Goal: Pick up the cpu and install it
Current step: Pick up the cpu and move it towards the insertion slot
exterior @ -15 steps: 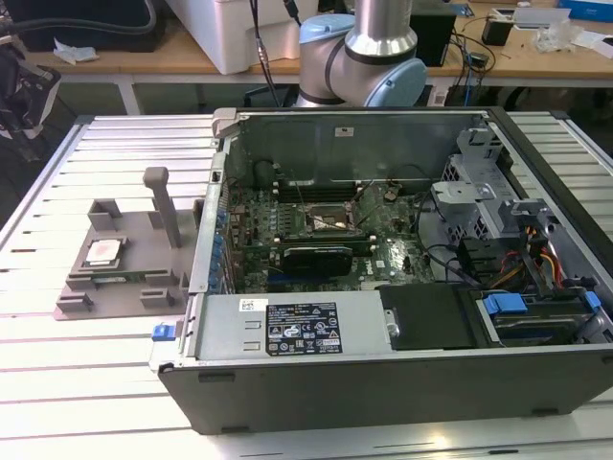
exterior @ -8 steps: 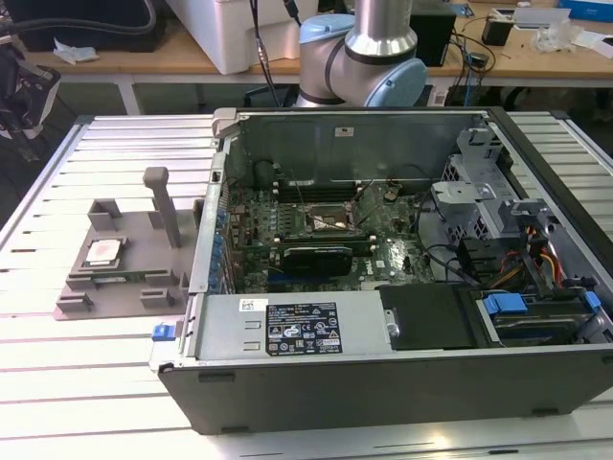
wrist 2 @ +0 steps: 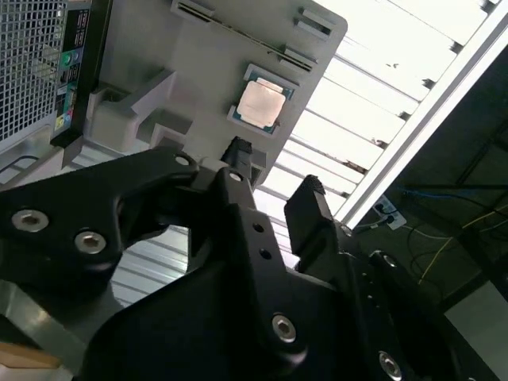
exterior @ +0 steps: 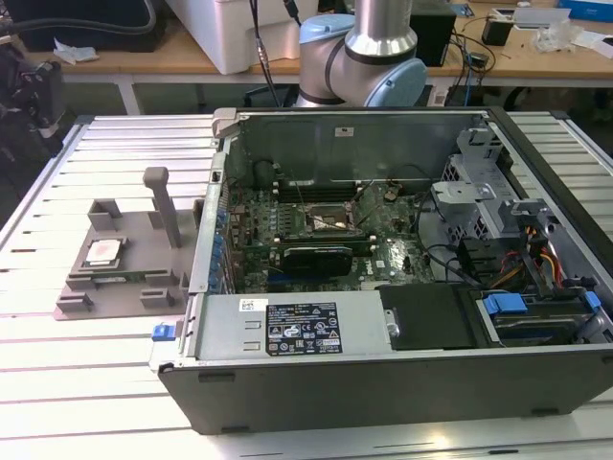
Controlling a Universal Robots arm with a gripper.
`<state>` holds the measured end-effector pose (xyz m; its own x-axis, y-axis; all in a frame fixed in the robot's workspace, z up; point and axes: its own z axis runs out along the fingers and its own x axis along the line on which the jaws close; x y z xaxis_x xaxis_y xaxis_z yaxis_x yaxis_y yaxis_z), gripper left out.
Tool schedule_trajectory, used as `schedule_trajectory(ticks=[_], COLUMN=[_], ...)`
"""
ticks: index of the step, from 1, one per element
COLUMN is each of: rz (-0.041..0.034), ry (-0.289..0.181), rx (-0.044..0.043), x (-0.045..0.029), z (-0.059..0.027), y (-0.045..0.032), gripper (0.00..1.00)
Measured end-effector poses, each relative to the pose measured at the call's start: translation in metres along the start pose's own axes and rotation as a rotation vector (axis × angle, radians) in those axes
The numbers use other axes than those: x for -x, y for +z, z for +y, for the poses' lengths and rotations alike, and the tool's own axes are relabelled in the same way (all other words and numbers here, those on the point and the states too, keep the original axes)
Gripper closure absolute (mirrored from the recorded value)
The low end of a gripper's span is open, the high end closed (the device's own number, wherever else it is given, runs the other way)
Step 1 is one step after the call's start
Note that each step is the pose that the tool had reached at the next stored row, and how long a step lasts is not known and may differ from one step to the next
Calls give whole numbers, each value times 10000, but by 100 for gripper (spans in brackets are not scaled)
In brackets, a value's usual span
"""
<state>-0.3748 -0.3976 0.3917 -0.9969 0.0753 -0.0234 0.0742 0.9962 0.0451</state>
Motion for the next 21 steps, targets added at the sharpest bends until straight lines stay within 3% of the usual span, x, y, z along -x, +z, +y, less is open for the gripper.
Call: schedule_trajectory(ticks=[1,2,4,5,6,11,21], rz=[0,0,-2,-19,-24,-5,5], ry=[0,0,1,-8,-15,-39,-40], rx=[0,0,-37,-265,-340,-344,-346], x=[0,-1,-3,1,4,7,1], z=[0,0,1,16,40,126,164], y=[0,0,0,1,4,105,309], gripper=[53,40,40,40,40,40,40])
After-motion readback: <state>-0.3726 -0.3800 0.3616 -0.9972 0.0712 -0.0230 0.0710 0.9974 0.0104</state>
